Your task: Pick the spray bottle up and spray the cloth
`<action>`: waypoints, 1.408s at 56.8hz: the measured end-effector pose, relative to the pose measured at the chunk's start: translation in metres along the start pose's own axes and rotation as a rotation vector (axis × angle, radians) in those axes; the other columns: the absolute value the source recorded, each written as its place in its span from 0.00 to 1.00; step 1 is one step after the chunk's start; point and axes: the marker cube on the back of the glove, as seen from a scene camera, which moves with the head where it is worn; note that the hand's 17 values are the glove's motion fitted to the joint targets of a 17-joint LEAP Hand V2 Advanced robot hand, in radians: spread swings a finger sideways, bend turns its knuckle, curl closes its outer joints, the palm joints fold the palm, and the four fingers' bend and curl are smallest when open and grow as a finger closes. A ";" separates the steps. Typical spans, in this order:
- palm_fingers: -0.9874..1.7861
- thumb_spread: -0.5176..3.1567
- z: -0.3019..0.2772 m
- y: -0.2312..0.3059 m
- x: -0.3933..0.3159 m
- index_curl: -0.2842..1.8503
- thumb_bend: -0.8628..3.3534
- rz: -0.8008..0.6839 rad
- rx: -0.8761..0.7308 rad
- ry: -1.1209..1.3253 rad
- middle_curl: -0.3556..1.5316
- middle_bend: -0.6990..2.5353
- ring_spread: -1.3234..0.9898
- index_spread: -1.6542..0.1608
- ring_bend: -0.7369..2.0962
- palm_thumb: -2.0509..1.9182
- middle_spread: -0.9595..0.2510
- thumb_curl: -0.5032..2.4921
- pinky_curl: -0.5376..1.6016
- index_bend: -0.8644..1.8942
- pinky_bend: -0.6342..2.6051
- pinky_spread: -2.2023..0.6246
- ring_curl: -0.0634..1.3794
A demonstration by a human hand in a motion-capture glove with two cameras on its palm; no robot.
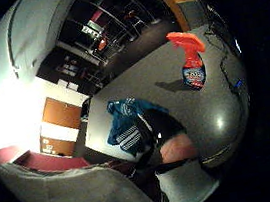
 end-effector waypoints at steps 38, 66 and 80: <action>0.41 0.40 0.062 -0.018 0.069 0.22 0.20 0.334 0.043 -0.432 0.37 0.30 0.57 0.73 0.40 0.67 0.75 0.28 0.42 0.35 0.33 0.85 0.26; 0.41 0.39 0.114 -0.022 0.093 0.22 0.20 0.429 -0.001 -0.522 0.37 0.30 0.56 0.73 0.40 0.66 0.75 0.28 0.42 0.36 0.33 0.84 0.25; 0.41 0.39 0.152 -0.030 0.107 0.23 0.20 0.461 -0.021 -0.556 0.37 0.30 0.56 0.73 0.40 0.66 0.75 0.28 0.42 0.36 0.33 0.84 0.25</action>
